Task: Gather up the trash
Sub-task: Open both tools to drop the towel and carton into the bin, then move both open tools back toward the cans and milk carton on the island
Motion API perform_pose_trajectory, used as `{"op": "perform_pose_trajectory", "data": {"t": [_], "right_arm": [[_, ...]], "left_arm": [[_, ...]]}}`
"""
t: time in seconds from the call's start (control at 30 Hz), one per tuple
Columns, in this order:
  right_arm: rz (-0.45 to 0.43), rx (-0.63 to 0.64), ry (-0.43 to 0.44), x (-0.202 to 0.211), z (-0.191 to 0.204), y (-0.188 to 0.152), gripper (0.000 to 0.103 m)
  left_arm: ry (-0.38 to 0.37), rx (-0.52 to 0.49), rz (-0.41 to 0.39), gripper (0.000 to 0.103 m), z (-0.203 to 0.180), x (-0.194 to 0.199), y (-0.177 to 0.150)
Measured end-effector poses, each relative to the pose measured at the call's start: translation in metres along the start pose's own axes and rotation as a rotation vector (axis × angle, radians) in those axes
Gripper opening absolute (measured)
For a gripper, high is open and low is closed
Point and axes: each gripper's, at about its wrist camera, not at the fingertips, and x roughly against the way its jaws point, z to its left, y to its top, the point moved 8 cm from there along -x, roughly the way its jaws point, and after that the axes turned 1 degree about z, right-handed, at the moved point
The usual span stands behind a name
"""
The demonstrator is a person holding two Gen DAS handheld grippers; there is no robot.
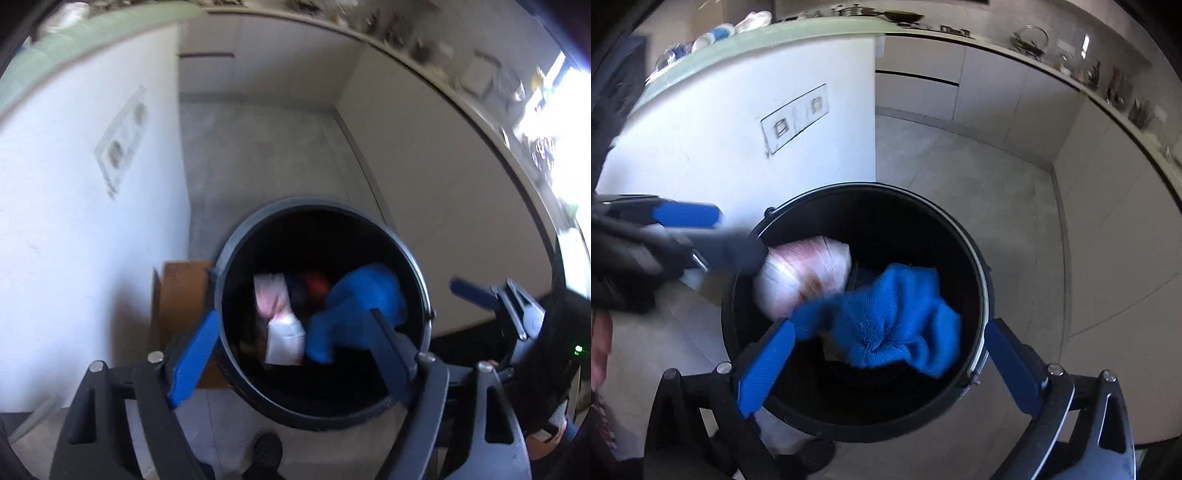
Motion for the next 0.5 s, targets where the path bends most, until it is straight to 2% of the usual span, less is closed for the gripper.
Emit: {"op": "perform_pose_trajectory", "data": {"t": [0.27,0.3,0.37,0.5], "right_arm": [[-0.008,-0.088,-0.060,0.021,-0.019,0.006,0.103],[-0.009,-0.110,-0.052,0.025,-0.020,0.010,0.103],[-0.009,-0.156,-0.044,0.033,-0.022,0.014,0.103],[-0.007,-0.219,-0.034,0.047,-0.020,0.021,0.103]], "left_arm": [[0.093,-0.018,-0.025,0.084,-0.001,0.020,-0.007],[0.100,-0.026,-0.035,0.085,-0.004,0.026,-0.005],[0.107,-0.032,-0.060,0.093,-0.005,0.037,-0.002],[0.112,-0.043,-0.112,0.094,-0.010,0.066,0.008]]}}
